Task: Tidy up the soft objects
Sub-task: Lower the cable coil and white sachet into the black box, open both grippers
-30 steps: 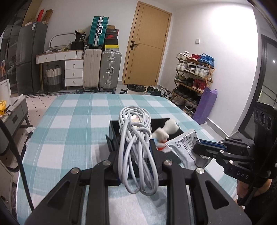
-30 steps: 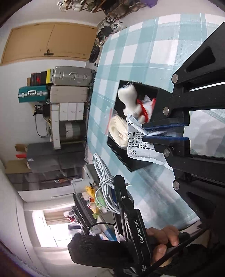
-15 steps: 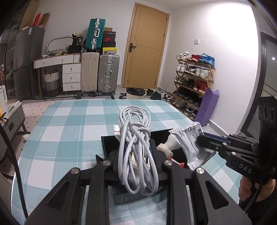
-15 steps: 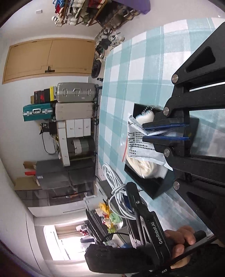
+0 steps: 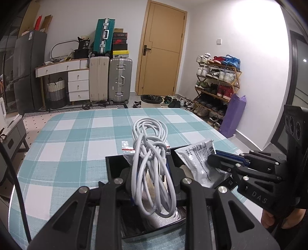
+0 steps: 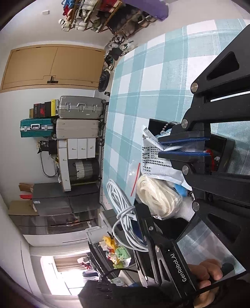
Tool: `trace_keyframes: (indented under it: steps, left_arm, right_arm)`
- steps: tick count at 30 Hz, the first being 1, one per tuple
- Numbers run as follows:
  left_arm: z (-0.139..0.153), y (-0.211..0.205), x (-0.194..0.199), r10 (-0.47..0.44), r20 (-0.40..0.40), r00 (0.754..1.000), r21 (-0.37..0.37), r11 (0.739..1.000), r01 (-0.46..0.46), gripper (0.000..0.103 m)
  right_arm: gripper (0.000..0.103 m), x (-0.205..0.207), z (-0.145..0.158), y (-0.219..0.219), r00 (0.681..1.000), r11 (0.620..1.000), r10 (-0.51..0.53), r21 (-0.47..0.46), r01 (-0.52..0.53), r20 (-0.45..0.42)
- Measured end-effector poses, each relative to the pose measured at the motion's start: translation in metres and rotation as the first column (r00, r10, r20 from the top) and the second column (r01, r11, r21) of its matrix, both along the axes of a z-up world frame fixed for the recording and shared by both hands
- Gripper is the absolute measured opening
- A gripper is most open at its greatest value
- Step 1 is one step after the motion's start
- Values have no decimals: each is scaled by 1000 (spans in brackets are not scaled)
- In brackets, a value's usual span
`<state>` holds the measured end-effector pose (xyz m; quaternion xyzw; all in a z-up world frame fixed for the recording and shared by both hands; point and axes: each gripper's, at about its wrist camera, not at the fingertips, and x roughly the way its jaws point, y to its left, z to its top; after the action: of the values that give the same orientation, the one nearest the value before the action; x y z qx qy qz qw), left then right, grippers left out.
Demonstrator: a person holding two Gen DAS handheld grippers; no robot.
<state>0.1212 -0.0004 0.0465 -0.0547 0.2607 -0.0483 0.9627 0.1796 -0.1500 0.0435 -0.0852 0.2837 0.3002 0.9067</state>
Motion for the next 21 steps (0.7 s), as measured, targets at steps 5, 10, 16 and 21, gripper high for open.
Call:
trace_keyframes:
  steps: [5,10,16,21]
  left_arm:
    - [-7,-7,5,-19,-13,1000,22,1000,20,23]
    - [-10,-11,7,-39,-18,999,34,999,40,23]
    - [-15,-18,7,-68,-40,997,76,995,70,23]
    - [-17,-21,4,-76,-54,996,92,993,81,23]
  right_arm:
    - [7,1,-11,7,1000,999,15,-37,-15,-5]
    - [7,0,-19,13,1000,997,22,-74,-23,-5]
    - [8,-4,-25,19,999,992,36,-119,-34,9]
    - [13,-2,-25,15,1000,993,30,-114,-29,2]
